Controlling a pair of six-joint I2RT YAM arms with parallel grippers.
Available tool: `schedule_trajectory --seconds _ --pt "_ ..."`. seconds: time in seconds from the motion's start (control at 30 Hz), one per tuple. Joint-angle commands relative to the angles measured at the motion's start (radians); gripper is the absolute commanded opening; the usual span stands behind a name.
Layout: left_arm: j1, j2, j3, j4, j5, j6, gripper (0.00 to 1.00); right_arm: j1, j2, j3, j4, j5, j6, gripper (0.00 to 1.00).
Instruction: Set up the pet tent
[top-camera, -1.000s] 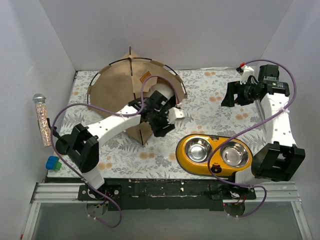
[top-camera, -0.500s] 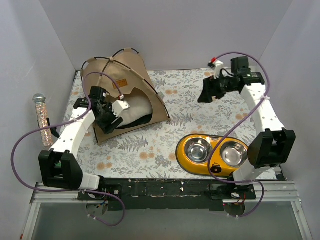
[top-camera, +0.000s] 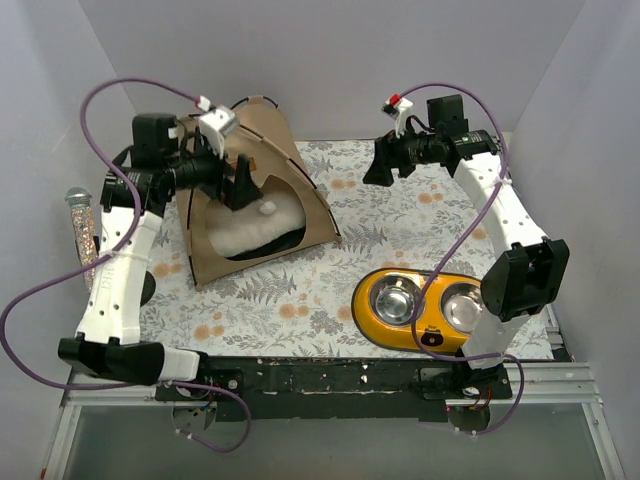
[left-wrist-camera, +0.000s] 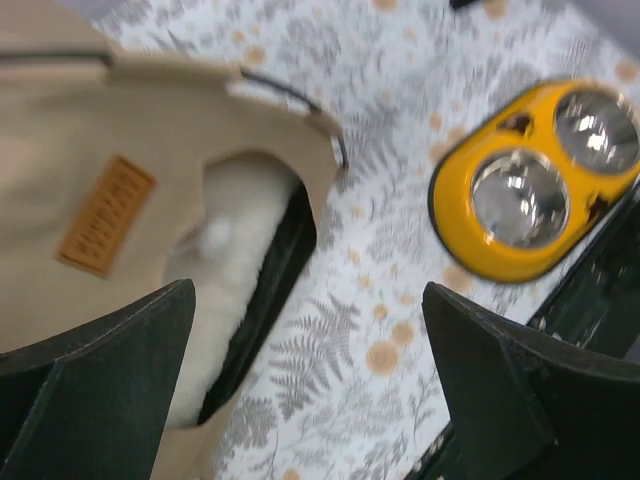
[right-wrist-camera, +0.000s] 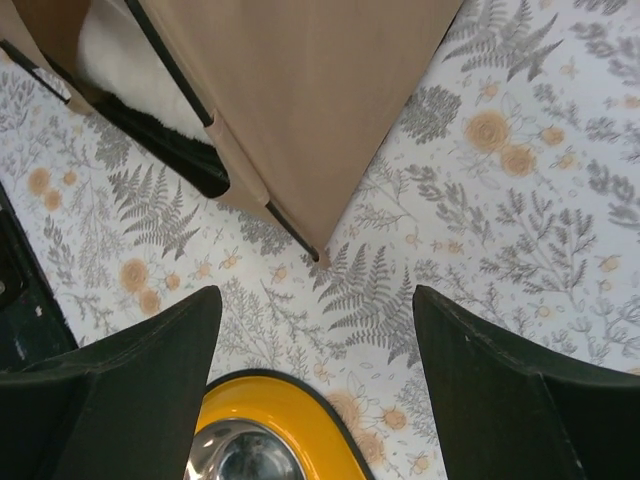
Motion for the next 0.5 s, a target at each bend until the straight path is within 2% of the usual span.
schedule_trajectory --seconds 0.0,0.1,0.23,0.3,0.37,0.47 --pt "0.028 0.155 0.273 0.065 0.016 -0.344 0.98 0.003 -0.044 0.086 0.148 0.069 0.052 0.85" --pt "0.048 0.256 0.42 0.087 -0.075 -0.485 0.98 0.002 -0.101 0.079 0.204 0.157 0.069 0.87" --pt "0.052 0.4 0.625 -0.017 -0.237 -0.522 0.98 -0.017 -0.225 -0.042 0.267 0.252 0.114 0.89" --pt "0.057 0.407 0.616 -0.002 -0.281 -0.512 0.98 -0.029 -0.306 -0.151 0.306 0.267 0.132 0.9" --pt "0.058 0.362 0.523 0.074 -0.304 -0.496 0.98 -0.029 -0.38 -0.258 0.317 0.295 0.128 0.92" --pt "0.058 0.336 0.452 0.105 -0.309 -0.475 0.98 -0.031 -0.454 -0.318 0.297 0.327 0.108 0.93"
